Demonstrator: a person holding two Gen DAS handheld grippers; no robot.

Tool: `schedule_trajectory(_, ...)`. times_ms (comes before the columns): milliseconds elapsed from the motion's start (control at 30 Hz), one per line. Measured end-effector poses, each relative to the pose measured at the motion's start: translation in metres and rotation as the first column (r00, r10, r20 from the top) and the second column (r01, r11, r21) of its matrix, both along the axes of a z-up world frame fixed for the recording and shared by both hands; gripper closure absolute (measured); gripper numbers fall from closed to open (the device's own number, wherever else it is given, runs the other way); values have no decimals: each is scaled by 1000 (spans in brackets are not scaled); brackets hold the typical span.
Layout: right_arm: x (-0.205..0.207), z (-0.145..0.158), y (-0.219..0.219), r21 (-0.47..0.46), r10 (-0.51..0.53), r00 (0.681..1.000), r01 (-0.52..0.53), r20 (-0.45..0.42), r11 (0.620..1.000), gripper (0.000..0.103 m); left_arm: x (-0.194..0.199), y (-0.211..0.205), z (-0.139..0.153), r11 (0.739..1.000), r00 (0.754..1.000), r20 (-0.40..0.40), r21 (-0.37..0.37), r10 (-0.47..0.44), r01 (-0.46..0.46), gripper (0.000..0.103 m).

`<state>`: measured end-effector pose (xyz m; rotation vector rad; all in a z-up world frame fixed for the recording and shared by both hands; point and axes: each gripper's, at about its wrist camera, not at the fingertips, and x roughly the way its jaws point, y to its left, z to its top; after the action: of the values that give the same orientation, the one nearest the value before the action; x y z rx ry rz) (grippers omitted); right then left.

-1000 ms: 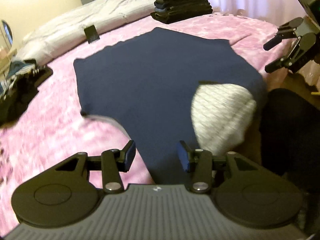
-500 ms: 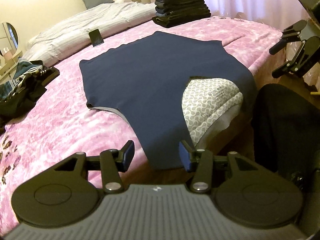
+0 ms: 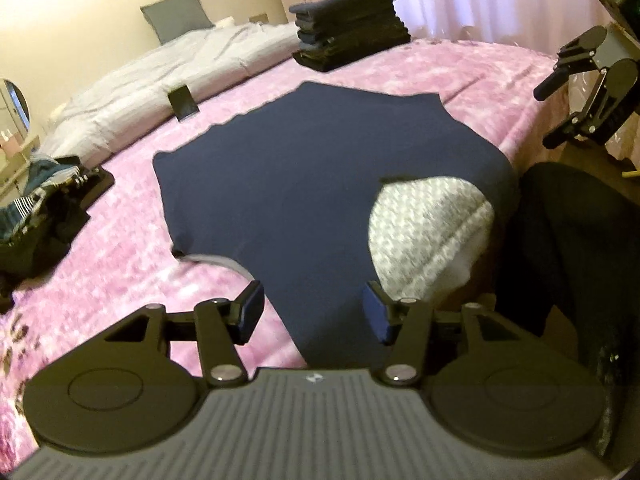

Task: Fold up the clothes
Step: 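Open both grippers and release the spread navy shirt on the bed, then grasp the navy shirt hem with the left gripper while the right gripper grasps it too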

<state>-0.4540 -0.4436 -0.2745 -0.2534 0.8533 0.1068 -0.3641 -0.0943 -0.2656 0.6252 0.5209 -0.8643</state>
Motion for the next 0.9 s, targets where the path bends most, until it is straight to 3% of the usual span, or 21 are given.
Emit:
schedule_trajectory(100, -2, -1, 2, -24, 39, 998, -38, 44, 999, 22, -8, 1, -6, 997, 994, 94, 58, -51, 46, 52)
schedule_trajectory(200, -9, -11, 9, -103, 91, 993, -83, 75, 991, 22, -23, 2, -25, 976, 967, 200, 178, -161, 126, 52)
schedule_trajectory(367, -14, -31, 7, -120, 106, 993, -99, 57, 988, 22, -49, 0, -72, 897, 890, 276, 363, -362, 253, 50)
schedule_trajectory(500, -11, -40, 3, -108, 83, 995, -77, 51, 991, 22, -62, -7, -112, 817, 814, 317, 495, -487, 296, 40)
schedule_trajectory(533, -11, -40, 3, -110, 79, 995, -72, 58, 991, 21, -61, -9, -119, 809, 798, 336, 511, -500, 291, 39)
schedule_trajectory(600, -9, -42, 3, -119, 73, 994, -64, 75, 991, 0, -60, -13, -133, 795, 768, 373, 540, -521, 277, 40)
schedule_trajectory(667, -8, -42, 3, -131, 78, 993, -66, 94, 989, 0, -56, -16, -140, 799, 752, 407, 543, -519, 258, 45)
schedule_trajectory(733, -8, -42, 5, -144, 92, 991, -78, 97, 987, 0, -54, -17, -134, 810, 753, 416, 525, -511, 260, 72)
schedule_trajectory(767, -8, -42, 6, -158, 108, 989, -91, 98, 983, 0, -52, -16, -126, 821, 764, 408, 504, -500, 268, 78)
schedule_trajectory(800, -10, -44, 9, -177, 136, 986, -117, 97, 977, 0, -49, -16, -112, 838, 793, 376, 464, -479, 286, 92)
schedule_trajectory(833, -12, -46, 13, -198, 167, 981, -145, 96, 969, 0, -45, -16, -99, 856, 825, 337, 423, -453, 297, 99)
schedule_trajectory(900, -15, -50, 22, -237, 235, 968, -208, 92, 949, 0, -31, -14, -66, 908, 893, 250, 295, -374, 298, 100)
